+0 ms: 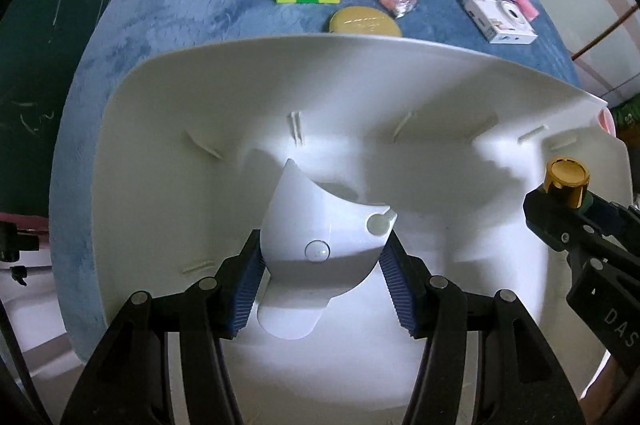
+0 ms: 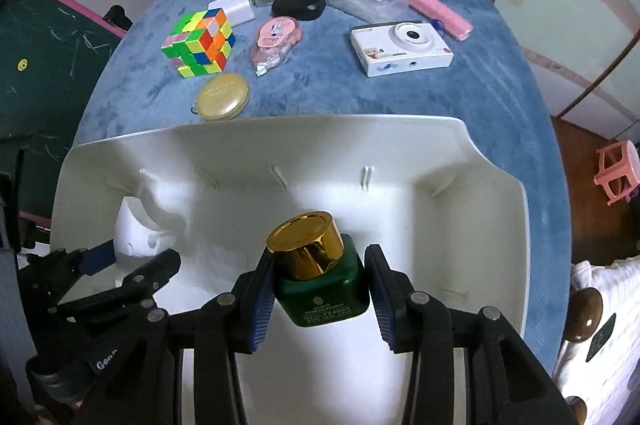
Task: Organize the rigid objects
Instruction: 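Carry the white piece and green jar into the tray and open both tools, then lift both tools out of the tray back over the table items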
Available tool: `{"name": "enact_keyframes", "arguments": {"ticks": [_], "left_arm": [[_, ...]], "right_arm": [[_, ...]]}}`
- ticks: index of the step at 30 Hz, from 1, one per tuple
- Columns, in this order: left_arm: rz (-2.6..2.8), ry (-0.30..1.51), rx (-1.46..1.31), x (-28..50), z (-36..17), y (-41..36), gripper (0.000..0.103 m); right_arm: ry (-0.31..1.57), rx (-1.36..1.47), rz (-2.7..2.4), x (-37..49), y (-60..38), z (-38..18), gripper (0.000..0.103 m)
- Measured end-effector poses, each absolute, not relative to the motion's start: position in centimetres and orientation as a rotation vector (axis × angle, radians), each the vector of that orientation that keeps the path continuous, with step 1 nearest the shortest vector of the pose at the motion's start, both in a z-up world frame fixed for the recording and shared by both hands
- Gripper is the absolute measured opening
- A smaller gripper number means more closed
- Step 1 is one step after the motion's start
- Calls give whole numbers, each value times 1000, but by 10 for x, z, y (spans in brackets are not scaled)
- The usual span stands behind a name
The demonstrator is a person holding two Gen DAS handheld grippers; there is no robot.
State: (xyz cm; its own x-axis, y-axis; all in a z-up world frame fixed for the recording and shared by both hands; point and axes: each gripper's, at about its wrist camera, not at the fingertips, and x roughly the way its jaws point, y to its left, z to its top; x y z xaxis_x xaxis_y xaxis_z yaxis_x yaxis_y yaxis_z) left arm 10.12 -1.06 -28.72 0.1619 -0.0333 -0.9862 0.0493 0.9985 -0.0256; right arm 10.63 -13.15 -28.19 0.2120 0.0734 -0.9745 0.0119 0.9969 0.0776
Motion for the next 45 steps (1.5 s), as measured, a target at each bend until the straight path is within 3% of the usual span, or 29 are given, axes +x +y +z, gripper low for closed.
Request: {"name": "enact_keyframes", "arguments": {"ticks": [6, 8, 10, 17, 33, 45], "left_arm": [[-42, 1427, -24, 100, -293, -4, 61], [-41, 1439, -30, 99, -292, -3, 62], [-44, 1440, -39, 97, -290, -2, 64], [-71, 1388, -25, 90, -255, -10, 94], [-44, 1246, -67, 73, -152, -12, 94], [-22, 1157, -65, 53, -94, -23, 94]], "right_arm": [[1408, 72, 50, 115, -130, -296, 47], [1394, 77, 48, 114, -131, -292, 58], [1366, 70, 49, 112, -131, -284, 62], [1305, 74, 55, 103, -137, -249, 62], [1117, 104, 90, 57, -168, -137, 62], [1000, 58, 144, 29, -183, -84, 63]]}}
